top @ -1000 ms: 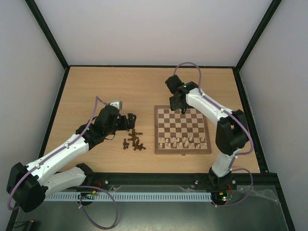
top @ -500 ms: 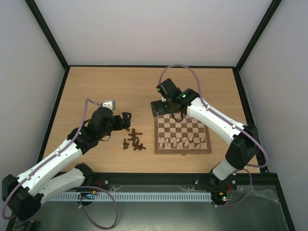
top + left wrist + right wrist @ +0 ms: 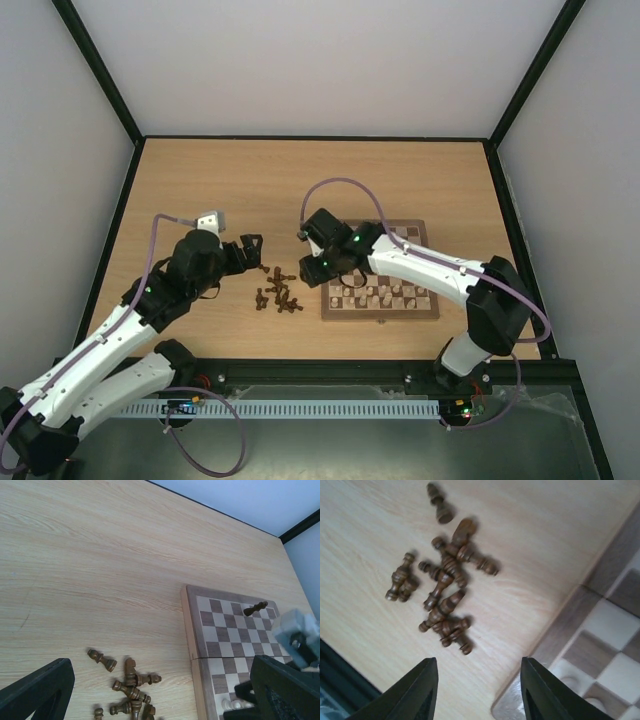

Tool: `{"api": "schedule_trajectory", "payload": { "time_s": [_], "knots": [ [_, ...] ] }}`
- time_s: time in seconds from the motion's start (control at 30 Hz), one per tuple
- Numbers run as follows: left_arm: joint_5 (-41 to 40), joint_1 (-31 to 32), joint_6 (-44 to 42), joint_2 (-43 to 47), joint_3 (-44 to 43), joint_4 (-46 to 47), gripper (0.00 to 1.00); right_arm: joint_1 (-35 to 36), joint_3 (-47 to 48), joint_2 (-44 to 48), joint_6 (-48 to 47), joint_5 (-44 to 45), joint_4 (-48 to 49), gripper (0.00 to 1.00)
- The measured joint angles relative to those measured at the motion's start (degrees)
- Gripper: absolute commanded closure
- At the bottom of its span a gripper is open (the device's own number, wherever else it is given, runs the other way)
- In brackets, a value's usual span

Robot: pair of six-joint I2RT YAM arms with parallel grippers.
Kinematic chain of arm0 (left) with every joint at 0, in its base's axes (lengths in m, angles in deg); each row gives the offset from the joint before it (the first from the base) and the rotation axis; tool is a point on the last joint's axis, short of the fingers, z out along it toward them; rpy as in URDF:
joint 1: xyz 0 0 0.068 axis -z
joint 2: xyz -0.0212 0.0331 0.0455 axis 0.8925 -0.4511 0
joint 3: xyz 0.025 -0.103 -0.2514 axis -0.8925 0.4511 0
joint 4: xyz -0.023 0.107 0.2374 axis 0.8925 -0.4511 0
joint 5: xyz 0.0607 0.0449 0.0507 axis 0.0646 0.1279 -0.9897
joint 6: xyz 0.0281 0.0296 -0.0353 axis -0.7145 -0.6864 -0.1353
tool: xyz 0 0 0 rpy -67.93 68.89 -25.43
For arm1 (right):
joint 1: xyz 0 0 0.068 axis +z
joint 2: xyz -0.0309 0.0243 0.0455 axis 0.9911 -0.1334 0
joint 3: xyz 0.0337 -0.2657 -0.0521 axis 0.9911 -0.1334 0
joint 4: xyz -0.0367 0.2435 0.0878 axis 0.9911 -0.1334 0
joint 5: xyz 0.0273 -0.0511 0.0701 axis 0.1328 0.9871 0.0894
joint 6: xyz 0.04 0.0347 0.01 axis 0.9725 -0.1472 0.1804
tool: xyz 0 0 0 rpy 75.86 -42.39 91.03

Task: Set up the chess pieces on the board
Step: Adjust the chess piece at the center of the board.

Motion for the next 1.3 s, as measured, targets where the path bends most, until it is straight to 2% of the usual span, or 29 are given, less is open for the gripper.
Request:
{"api": "schedule_trajectory", "payload": {
  "time_s": [0.07,0.37,0.57,0.67,0.77,1.3],
  "knots": [
    [-0.02,0.00,0.11,-0.13,0.00,-0.09,0.01,1.46,-1.40,0.00,-0.02,-0.79,0.98,0.59],
    [-0.44,0.00,-0.13,-2.08,0.00,-0.22,0.01,5.57,-2.73,-2.19,-0.50,-1.79,2.91,0.60],
    [-1.62,0.00,-0.07,1.99,0.00,-1.27,0.01,7.93,-1.44,-7.45,-0.33,-1.27,3.63,0.60],
    [-1.97,0.00,0.15,4.13,0.00,-1.73,0.01,8.24,0.55,-10.29,-0.09,-0.35,3.63,0.65],
    [-2.25,0.00,0.42,5.86,0.00,-2.73,0.01,8.46,2.64,-12.28,-0.11,-0.46,3.58,0.65],
    [-3.43,0.00,0.55,7.63,-0.02,-4.70,0.01,13.66,5.05,-15.58,-0.02,-1.99,3.39,0.64]
  ]
}}
